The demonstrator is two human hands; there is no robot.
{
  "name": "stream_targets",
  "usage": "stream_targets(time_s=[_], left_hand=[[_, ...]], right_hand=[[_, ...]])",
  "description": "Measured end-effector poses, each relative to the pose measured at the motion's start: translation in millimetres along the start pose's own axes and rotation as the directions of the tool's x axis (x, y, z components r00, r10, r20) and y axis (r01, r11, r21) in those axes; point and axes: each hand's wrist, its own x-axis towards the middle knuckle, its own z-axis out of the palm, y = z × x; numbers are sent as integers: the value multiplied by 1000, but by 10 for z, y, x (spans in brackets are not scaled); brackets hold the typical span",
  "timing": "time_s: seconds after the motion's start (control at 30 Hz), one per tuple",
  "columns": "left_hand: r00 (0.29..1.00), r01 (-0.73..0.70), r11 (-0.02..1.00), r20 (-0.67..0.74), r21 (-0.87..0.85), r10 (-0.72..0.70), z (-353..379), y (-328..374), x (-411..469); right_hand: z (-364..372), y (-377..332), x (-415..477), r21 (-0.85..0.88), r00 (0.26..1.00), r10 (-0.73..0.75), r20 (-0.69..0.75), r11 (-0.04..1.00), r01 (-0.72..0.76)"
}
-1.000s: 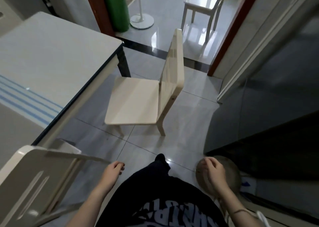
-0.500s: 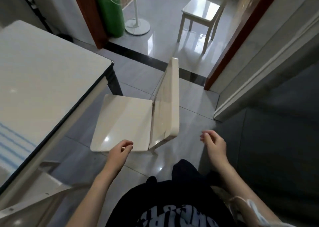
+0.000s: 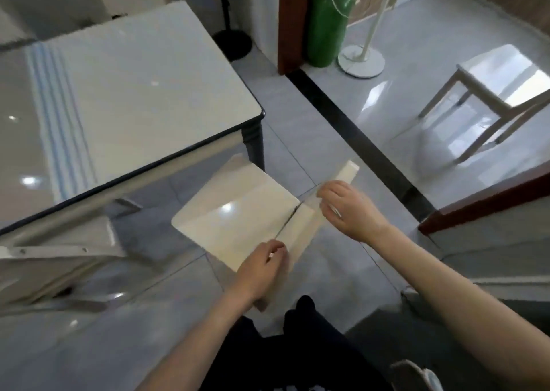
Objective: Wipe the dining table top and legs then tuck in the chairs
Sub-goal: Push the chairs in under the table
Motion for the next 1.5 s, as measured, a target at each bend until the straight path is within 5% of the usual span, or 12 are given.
stream_targets(time_s=[0.1, 0.27, 0.43, 0.8, 1.5], left_hand=[[990, 69, 974, -137, 216, -39, 222, 194, -87], [946, 223, 867, -315, 445, -81, 351, 325, -176], [922, 225, 800, -387, 556, 10, 380, 211, -129], [836, 290, 737, -536, 611, 116, -235, -244, 9], [878, 112, 708, -402, 697, 258, -2452, -1131, 752]], right_hand=[[-17, 374, 271, -162, 951, -201, 236, 956, 243], [35, 688, 710, -298, 874, -210, 438, 883, 362], [257, 809, 720, -263, 929, -306, 208, 897, 354], [491, 360, 1136, -246, 968, -229, 100, 937, 247], [1008, -739, 2619, -251, 994, -106, -6, 963, 101]])
